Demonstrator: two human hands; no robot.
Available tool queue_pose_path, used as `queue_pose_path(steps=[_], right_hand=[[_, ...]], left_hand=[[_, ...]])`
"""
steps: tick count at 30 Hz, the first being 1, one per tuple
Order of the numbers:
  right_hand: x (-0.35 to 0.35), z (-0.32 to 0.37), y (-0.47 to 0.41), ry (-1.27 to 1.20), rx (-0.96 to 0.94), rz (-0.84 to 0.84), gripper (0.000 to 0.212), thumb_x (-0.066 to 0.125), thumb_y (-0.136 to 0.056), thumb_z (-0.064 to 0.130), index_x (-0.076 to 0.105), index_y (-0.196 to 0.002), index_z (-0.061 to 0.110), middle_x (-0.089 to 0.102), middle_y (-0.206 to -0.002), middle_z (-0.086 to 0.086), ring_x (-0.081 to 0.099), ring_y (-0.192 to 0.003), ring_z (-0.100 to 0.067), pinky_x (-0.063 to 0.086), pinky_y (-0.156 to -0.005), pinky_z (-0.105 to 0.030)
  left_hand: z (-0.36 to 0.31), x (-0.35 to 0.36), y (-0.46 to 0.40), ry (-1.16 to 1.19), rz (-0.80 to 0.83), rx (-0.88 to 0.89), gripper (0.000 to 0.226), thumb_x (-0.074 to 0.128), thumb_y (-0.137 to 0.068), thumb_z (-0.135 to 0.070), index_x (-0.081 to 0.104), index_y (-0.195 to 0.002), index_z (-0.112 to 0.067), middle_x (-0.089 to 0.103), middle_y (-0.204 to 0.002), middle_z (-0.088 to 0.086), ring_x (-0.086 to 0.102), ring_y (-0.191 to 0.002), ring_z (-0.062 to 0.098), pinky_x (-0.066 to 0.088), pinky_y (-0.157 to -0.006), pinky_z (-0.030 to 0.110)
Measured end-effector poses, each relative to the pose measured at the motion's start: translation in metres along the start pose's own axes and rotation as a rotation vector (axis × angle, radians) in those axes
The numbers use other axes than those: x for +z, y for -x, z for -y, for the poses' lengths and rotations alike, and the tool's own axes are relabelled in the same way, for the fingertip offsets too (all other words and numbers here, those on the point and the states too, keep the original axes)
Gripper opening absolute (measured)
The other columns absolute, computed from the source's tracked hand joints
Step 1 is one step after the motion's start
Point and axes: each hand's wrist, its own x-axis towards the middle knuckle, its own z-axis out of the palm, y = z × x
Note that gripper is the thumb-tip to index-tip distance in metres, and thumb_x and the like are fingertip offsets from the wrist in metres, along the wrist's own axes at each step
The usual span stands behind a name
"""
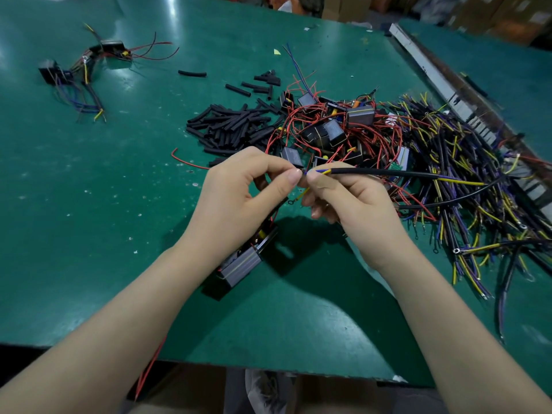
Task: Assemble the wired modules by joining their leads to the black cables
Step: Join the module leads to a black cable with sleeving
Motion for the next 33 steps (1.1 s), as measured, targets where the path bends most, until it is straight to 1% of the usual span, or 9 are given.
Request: queue_pose_path(steps=[4, 10, 13, 15, 19, 23, 27, 30, 33], right_hand=[[-0.002, 0.000, -0.001, 0.063, -0.057, 0.017, 0.012, 0.055, -0.086, 0.019, 0.065, -0.079, 0.019, 0.065, -0.063, 0.009, 0.058, -0.055, -0.002, 0.040, -0.052, -0.009], [-0.007, 0.000, 0.003, 0.187, -0.158, 0.084, 0.012, 0.054, -0.092, 0.018, 0.063, -0.085, 0.021, 0.059, -0.068, 0.004, 0.056, -0.061, -0.005, 0.043, -0.058, -0.013], [-0.008, -0.004, 0.002, 0.373, -0.273, 0.034, 0.010, 0.055, -0.094, 0.021, 0.064, -0.089, 0.019, 0.057, -0.073, 0.005, 0.055, -0.067, -0.012, 0.045, -0.063, -0.025], [-0.008, -0.008, 0.001, 0.488, -0.380, -0.028, 0.012, 0.058, -0.094, 0.022, 0.066, -0.095, 0.013, 0.060, -0.083, 0.005, 0.057, -0.077, -0.010, 0.044, -0.071, -0.022], [-0.010, -0.005, -0.001, 0.393, -0.360, -0.110, 0.017, 0.067, -0.087, 0.027, 0.058, -0.101, 0.028, 0.061, -0.096, 0.007, 0.059, -0.086, -0.007, 0.047, -0.073, -0.023], [-0.014, -0.001, 0.001, 0.383, -0.414, 0.091, 0.018, 0.064, -0.091, 0.018, 0.064, -0.108, 0.025, 0.064, -0.109, 0.007, 0.060, -0.103, -0.011, 0.047, -0.084, -0.026], [-0.016, 0.000, 0.001, 0.309, -0.315, 0.168, 0.018, 0.064, -0.090, 0.020, 0.069, -0.107, 0.017, 0.067, -0.101, 0.004, 0.062, -0.095, -0.014, 0.043, -0.083, -0.026], [-0.015, 0.000, 0.001, 0.260, -0.312, 0.166, 0.015, 0.066, -0.087, 0.021, 0.071, -0.101, 0.024, 0.064, -0.089, 0.006, 0.060, -0.086, -0.019, 0.043, -0.077, -0.032], [-0.016, -0.001, 0.001, 0.298, -0.340, 0.152, 0.011, 0.068, -0.085, 0.023, 0.070, -0.094, 0.029, 0.063, -0.085, 0.009, 0.059, -0.081, -0.011, 0.040, -0.076, -0.023]], left_hand=[[-0.001, 0.002, -0.001, 0.012, 0.011, 0.000, 0.006, 0.063, -0.089, -0.023, 0.067, -0.086, -0.027, 0.062, -0.079, -0.001, 0.054, -0.074, 0.008, 0.039, -0.070, 0.012], [-0.004, 0.002, -0.005, 0.285, 0.085, -0.213, 0.010, 0.066, -0.084, -0.032, 0.071, -0.074, -0.031, 0.063, -0.066, -0.010, 0.047, -0.061, -0.002, 0.037, -0.059, 0.011], [-0.003, -0.001, -0.008, 0.347, 0.145, -0.261, 0.010, 0.067, -0.081, -0.035, 0.072, -0.073, -0.031, 0.061, -0.067, -0.005, 0.046, -0.063, 0.003, 0.038, -0.060, 0.017], [-0.002, -0.003, -0.011, 0.369, 0.172, -0.281, 0.011, 0.066, -0.077, -0.039, 0.072, -0.072, -0.030, 0.061, -0.066, -0.008, 0.047, -0.064, 0.003, 0.038, -0.061, 0.016], [0.002, -0.005, -0.014, 0.395, 0.230, -0.310, 0.018, 0.069, -0.073, -0.044, 0.073, -0.072, -0.026, 0.060, -0.066, -0.010, 0.047, -0.066, 0.005, 0.038, -0.063, 0.019], [0.005, -0.016, -0.021, 0.375, 0.421, -0.307, 0.021, 0.068, -0.072, -0.047, 0.075, -0.074, -0.027, 0.059, -0.070, -0.007, 0.047, -0.068, 0.004, 0.038, -0.065, 0.017], [0.005, -0.021, -0.029, 0.305, 0.560, -0.308, 0.024, 0.066, -0.075, -0.044, 0.073, -0.072, -0.021, 0.060, -0.065, -0.011, 0.048, -0.066, 0.003, 0.038, -0.065, 0.018], [0.005, -0.021, -0.035, 0.266, 0.622, -0.355, 0.020, 0.066, -0.075, -0.044, 0.073, -0.067, -0.027, 0.069, -0.073, -0.006, 0.053, -0.073, 0.001, 0.040, -0.073, 0.016], [0.002, -0.019, -0.035, 0.263, 0.657, -0.418, 0.024, 0.072, -0.068, -0.053, 0.073, -0.062, -0.030, 0.060, -0.056, -0.013, 0.046, -0.053, -0.003, 0.036, -0.051, 0.008]])
